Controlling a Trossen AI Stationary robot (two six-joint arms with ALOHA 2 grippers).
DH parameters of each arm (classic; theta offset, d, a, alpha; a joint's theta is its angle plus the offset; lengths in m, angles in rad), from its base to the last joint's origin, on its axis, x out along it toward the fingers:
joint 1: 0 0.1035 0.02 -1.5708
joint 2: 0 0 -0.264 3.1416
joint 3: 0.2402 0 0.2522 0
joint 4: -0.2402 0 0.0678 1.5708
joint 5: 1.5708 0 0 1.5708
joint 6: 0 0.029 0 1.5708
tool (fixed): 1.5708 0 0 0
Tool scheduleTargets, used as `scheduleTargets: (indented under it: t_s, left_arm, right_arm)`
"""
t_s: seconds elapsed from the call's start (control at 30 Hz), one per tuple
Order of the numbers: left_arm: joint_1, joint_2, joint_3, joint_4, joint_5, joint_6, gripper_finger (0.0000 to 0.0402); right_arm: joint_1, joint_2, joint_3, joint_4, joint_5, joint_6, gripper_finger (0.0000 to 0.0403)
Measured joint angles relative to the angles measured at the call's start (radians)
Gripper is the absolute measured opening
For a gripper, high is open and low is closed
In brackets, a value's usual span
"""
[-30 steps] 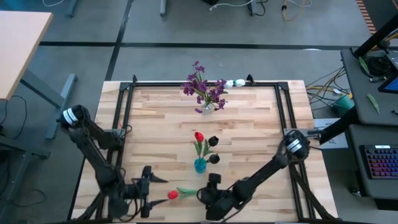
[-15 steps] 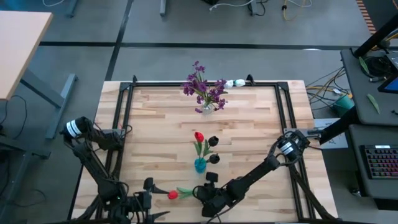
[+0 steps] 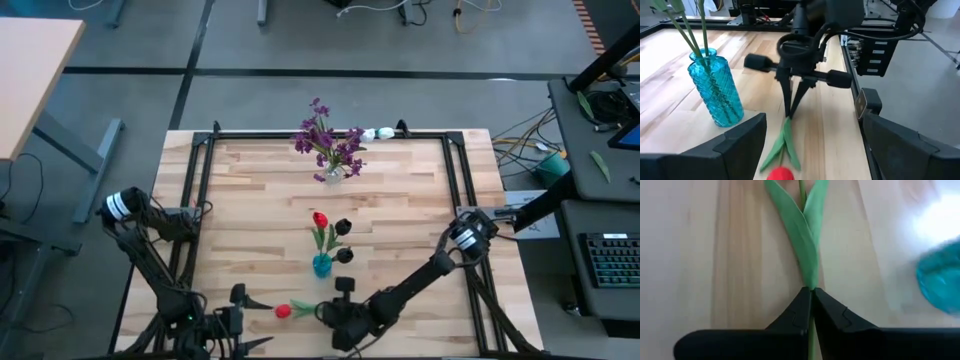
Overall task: Sort flowers into vase by color
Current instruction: Put the red flower into the blue vase
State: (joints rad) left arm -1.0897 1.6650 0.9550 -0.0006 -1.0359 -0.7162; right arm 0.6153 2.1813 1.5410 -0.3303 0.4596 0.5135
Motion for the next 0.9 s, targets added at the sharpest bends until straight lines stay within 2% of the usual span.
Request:
scheduleTargets:
  t_s: [0.13,0.23,0.37,0.47,0.53,0.67,0.8,0.9]
  left_arm:
    - [0.009,-0.012,0.0,0.0,-0.003,0.0,0.0315]
    - [0.02,-0.015,-0.001,0.0,-0.004,0.004,0.0315]
    - [0.037,-0.015,-0.001,0.003,-0.005,0.008,0.0315]
    - [0.046,-0.015,-0.001,0.01,-0.023,0.007,0.0315]
    - [0.047,-0.015,-0.002,0.014,-0.051,0.006,0.0315]
    - [0.047,-0.015,-0.002,0.016,-0.063,0.006,0.0315]
    - [0.063,-0.015,-0.002,0.04,-0.064,0.019,0.0315]
    - [0.074,-0.015,-0.002,0.095,-0.059,0.104,0.0315]
  right_arm:
    - [0.031,-0.043,-0.023,-0.081,0.058,0.009,0.0009]
    - [0.034,-0.113,-0.046,-0.099,0.064,-0.009,0.0009]
    - [0.031,-0.242,-0.118,-0.081,0.06,-0.072,0.0009]
    - [0.035,-0.349,-0.199,-0.016,0.007,-0.135,0.0009]
    - [0.046,-0.426,-0.276,0.108,-0.028,-0.196,0.0009]
    - [0.064,-0.531,-0.478,0.532,-0.042,-0.346,0.0009]
    - [0.062,-0.553,-0.661,1.053,-0.044,-0.502,0.0009]
    - [0.046,-0.518,-0.735,1.372,-0.04,-0.616,0.0009]
